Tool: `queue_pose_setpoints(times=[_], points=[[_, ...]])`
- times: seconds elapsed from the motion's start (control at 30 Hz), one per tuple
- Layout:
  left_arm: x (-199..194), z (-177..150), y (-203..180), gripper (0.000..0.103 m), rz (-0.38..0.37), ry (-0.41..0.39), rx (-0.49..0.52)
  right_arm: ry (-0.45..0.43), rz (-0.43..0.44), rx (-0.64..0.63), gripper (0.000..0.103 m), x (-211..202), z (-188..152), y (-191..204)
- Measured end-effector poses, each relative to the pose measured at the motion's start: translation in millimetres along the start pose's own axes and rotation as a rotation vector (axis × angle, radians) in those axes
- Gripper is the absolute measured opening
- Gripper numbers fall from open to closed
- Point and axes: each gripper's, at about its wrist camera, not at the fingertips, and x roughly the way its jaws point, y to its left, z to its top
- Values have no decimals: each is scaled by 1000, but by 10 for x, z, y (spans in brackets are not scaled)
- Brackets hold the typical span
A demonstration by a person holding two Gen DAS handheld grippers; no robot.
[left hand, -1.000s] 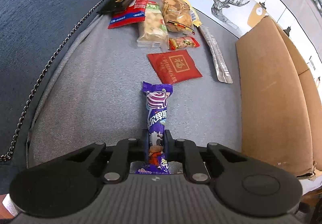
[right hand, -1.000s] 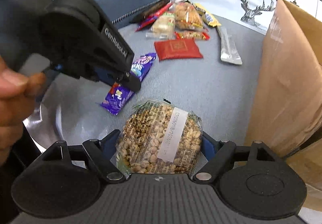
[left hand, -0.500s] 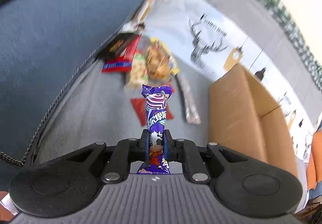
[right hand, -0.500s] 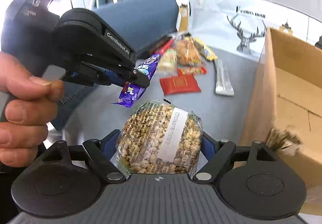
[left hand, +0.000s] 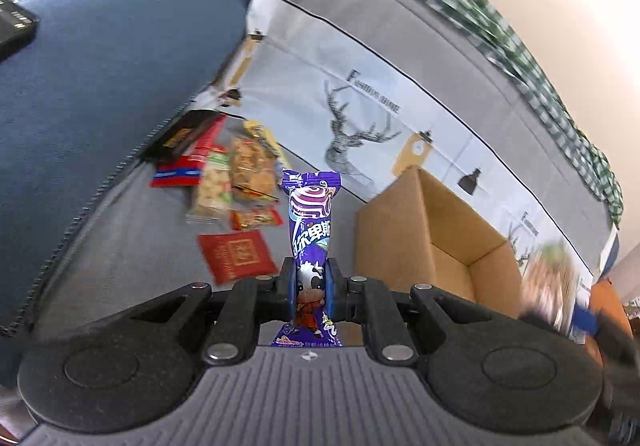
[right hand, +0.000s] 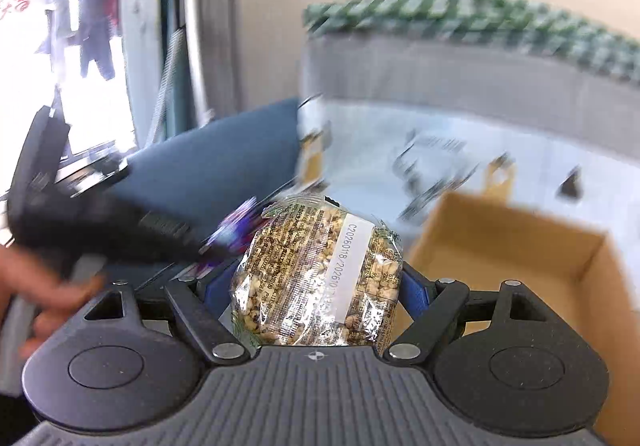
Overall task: Organize snacks
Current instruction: 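Carry the candy bar and nut bag over the cardboard box with both grippers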
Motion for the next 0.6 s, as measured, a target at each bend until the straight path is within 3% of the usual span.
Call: queue_pose_setpoints(times=[0.1, 0.23, 0.3, 0.6], points=[[83, -48, -159, 14, -25, 14, 21, -31, -97, 3, 83, -23, 76, -336], [165, -106, -356, 14, -45, 24, 64, -30, -221, 143, 83, -32, -123, -787], [203, -128, -458, 14, -60, 25, 89, 6, -248, 186, 83, 3, -206, -957], [209, -41, -1080, 14, -132, -32, 223, -3, -349, 172, 83, -38, -301, -1313]])
